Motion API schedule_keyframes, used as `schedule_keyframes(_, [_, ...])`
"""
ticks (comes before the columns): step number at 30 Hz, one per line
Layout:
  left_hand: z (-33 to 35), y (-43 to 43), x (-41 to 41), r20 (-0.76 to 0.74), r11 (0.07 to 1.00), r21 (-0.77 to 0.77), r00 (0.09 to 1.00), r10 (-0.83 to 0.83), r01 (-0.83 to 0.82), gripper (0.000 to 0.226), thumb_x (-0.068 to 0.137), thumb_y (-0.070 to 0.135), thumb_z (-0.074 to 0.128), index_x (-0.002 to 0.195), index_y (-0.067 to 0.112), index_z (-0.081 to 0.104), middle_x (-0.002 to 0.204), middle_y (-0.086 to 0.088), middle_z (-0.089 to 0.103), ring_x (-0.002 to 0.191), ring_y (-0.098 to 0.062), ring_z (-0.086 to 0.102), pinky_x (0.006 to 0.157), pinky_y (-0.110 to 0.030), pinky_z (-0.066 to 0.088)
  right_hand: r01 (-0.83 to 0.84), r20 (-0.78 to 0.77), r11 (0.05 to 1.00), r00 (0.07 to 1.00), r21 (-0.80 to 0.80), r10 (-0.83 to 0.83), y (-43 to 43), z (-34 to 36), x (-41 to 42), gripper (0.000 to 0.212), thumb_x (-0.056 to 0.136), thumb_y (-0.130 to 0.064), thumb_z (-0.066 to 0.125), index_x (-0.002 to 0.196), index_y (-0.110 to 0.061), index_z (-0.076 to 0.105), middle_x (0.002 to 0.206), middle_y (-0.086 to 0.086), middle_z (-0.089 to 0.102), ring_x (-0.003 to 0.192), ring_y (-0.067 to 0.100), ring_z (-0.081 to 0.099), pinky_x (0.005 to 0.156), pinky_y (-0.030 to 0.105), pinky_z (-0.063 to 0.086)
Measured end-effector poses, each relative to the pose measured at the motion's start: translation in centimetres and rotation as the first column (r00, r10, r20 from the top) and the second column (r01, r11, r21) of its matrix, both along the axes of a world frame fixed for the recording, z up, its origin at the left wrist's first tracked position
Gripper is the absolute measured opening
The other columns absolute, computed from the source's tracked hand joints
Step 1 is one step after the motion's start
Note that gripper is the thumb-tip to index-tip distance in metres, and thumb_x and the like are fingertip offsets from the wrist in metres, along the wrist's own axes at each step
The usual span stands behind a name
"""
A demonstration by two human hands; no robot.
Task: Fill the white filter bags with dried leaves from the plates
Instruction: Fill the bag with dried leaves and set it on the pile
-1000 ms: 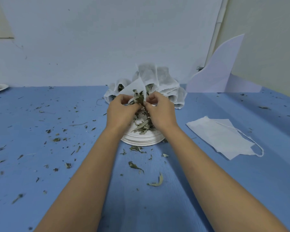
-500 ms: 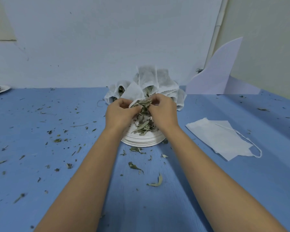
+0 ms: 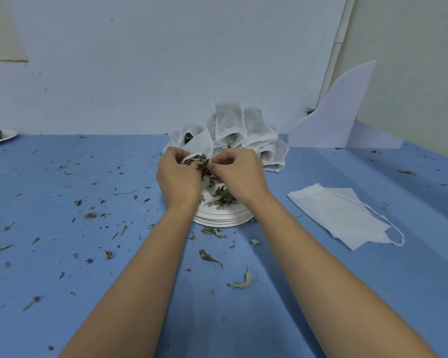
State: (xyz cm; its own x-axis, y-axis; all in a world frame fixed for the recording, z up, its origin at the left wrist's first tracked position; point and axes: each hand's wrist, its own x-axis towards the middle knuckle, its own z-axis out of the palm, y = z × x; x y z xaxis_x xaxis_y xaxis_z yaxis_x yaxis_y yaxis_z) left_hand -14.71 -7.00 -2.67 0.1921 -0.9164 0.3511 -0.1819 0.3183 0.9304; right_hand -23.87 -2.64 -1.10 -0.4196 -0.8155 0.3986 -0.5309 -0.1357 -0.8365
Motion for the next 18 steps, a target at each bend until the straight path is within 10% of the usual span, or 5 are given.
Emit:
schedule_keyframes(4, [0.3, 0.0, 0.0, -0.004, 0.971, 0.054, 0.972, -0.234, 0.234, 0.01, 0.081, 0.02, 0.072, 0.086, 0.017, 0.063, 0.086, 0.002, 0.066, 0.081, -0.015, 0.063, 0.07, -0.014, 0.049, 0.121, 0.081, 0.993, 0.99, -0.016, -0.119, 0.2, 0.1, -0.8, 0.028, 0.078, -0.01, 0.068, 0.058, -0.03, 0.061, 0.062, -0.016, 0.061, 0.067, 0.005, 0.06, 0.058, 0.013, 0.044])
schedule_keyframes(9, [1.4, 0.2, 0.4, -0.363, 0.799, 0.245, 0.816, -0.449, 0.549, 0.014, 0.089, 0.008, 0.053, 0.082, 0.013, 0.064, 0.086, -0.006, 0.066, 0.071, -0.014, 0.066, 0.069, -0.024, 0.058, 0.193, 0.079, 0.981, 0.978, -0.005, -0.192, 0.4, -0.2, -1.6, 0.03, 0.079, -0.006, 0.065, 0.058, -0.026, 0.059, 0.062, -0.017, 0.057, 0.065, 0.001, 0.054, 0.051, 0.007, 0.039])
schedule_keyframes(13, [1.5, 0.1, 0.1, -0.28, 0.809, 0.281, 0.85, -0.446, 0.516, 0.033, 0.083, 0.037, 0.069, 0.094, 0.006, 0.066, 0.087, -0.003, 0.07, 0.072, -0.013, 0.068, 0.065, -0.022, 0.057, 0.203, -0.073, 0.978, 0.976, -0.051, -0.207, 0.3, -0.4, -1.2, 0.016, 0.081, -0.006, 0.061, 0.071, -0.018, 0.062, 0.068, -0.011, 0.058, 0.071, 0.006, 0.054, 0.061, 0.019, 0.042])
schedule_keyframes(18, [1.0, 0.5, 0.2, -0.22, 0.864, 0.204, 0.881, -0.418, 0.461, 0.021, 0.07, 0.012, 0.083, 0.083, 0.012, 0.066, 0.08, -0.003, 0.07, 0.067, -0.008, 0.067, 0.063, -0.017, 0.056, 0.187, -0.078, 0.98, 0.978, -0.072, -0.193, 0.3, -0.3, -1.3, 0.009, 0.081, -0.008, 0.064, 0.078, -0.014, 0.07, 0.07, -0.011, 0.06, 0.074, 0.007, 0.058, 0.06, 0.01, 0.043])
